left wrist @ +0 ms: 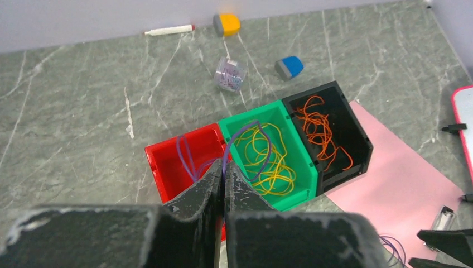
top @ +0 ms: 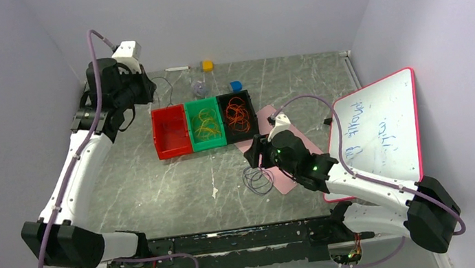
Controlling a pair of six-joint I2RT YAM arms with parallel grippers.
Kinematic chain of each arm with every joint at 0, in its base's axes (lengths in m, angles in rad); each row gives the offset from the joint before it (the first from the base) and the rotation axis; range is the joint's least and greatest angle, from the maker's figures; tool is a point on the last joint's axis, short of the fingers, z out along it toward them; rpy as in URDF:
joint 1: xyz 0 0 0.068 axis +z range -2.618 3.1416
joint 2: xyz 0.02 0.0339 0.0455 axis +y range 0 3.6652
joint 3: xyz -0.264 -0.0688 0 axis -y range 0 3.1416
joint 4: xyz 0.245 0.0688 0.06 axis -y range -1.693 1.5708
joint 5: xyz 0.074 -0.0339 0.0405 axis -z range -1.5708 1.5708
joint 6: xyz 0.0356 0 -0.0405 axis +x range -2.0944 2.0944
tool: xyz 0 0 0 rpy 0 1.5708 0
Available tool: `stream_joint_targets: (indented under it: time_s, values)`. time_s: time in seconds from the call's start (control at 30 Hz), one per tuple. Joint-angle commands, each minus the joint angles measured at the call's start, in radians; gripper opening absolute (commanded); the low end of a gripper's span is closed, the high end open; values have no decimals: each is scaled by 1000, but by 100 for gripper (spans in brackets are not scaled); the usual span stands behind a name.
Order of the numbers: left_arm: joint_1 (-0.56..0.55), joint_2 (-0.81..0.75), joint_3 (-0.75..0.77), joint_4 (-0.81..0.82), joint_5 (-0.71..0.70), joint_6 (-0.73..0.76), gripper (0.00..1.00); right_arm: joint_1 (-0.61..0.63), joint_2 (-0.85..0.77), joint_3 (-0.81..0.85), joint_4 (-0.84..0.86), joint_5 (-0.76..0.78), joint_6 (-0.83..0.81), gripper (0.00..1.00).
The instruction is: Untangle the cables
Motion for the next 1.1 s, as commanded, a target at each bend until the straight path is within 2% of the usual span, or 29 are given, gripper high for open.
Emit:
stream_joint_targets:
  time_s: [0.0, 0.33, 0.77, 0.9, 1.07]
  values:
    - [18, 31, -29, 75, -17, -4, 7, -3, -2, 1, -12, 0, 5, 62]
    - [57, 69, -87, 102, 16, -45, 7, -4, 9, -6, -4, -5, 14, 62]
    - [100, 131, -181, 186, 231, -186, 7, -3, 12, -2, -28, -3, 18, 62]
    - [100, 133, -227, 201, 225, -217, 7, -4, 14, -2, -31, -3, 22, 61]
    - [102, 181, -238, 160, 141, -226, 7, -4, 26, 3, -31, -9, 23, 62]
